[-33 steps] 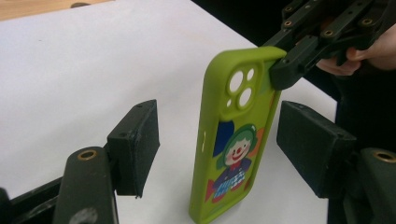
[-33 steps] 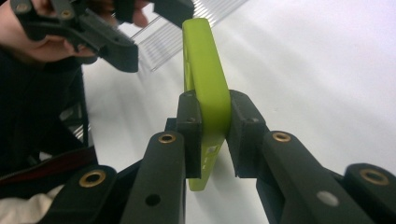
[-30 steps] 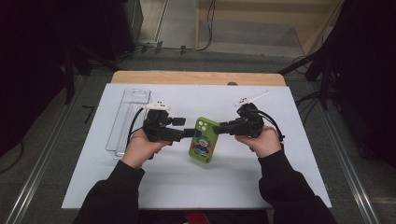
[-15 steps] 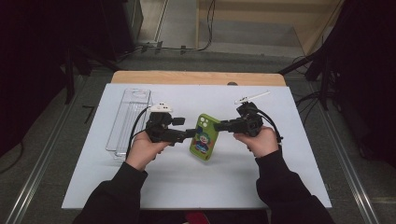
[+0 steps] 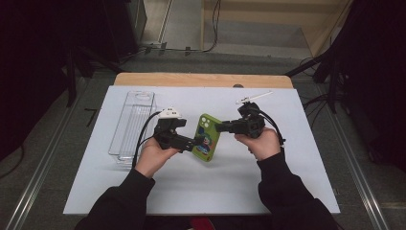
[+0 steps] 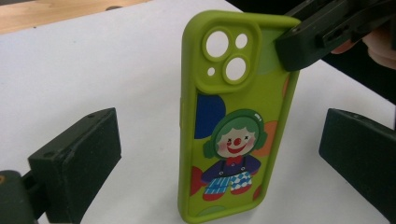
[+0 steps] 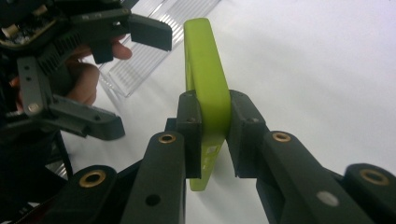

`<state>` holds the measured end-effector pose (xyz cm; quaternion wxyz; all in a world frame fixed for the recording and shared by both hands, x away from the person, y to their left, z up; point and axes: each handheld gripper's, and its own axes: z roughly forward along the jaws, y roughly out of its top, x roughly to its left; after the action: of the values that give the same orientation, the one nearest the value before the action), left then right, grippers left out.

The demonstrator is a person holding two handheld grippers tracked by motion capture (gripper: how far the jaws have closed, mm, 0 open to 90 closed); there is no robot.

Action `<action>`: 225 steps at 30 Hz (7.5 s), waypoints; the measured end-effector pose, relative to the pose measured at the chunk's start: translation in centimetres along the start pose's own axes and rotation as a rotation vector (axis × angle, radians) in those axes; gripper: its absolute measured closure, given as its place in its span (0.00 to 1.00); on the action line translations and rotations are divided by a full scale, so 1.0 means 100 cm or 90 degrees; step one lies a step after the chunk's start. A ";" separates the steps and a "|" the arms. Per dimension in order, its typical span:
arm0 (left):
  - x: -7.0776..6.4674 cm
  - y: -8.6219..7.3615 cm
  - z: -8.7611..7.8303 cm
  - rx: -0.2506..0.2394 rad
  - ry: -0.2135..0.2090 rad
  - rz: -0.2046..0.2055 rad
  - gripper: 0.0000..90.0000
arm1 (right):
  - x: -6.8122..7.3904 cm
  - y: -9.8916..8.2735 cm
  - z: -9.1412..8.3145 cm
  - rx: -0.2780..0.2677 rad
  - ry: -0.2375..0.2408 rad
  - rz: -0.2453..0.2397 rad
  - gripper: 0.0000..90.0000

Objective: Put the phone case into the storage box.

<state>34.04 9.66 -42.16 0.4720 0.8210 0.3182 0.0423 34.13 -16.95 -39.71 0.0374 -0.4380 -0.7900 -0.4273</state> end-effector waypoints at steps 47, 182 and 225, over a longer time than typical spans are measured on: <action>-0.013 -0.009 0.022 -0.001 0.094 -0.007 0.05 | 0.027 0.010 0.028 0.012 0.014 -0.015 0.83; 0.006 0.012 -0.014 0.042 -0.028 -0.074 0.19 | -0.024 -0.121 -0.016 0.027 -0.094 -0.072 0.26; 0.022 0.036 -0.079 -0.010 0.019 -0.089 0.19 | -0.026 -0.139 -0.021 0.042 -0.088 -0.055 0.26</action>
<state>34.61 15.59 -35.45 0.4756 0.7923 0.3815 0.0235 24.96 -23.66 -48.44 -0.0217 -0.4304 -0.8227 -0.3707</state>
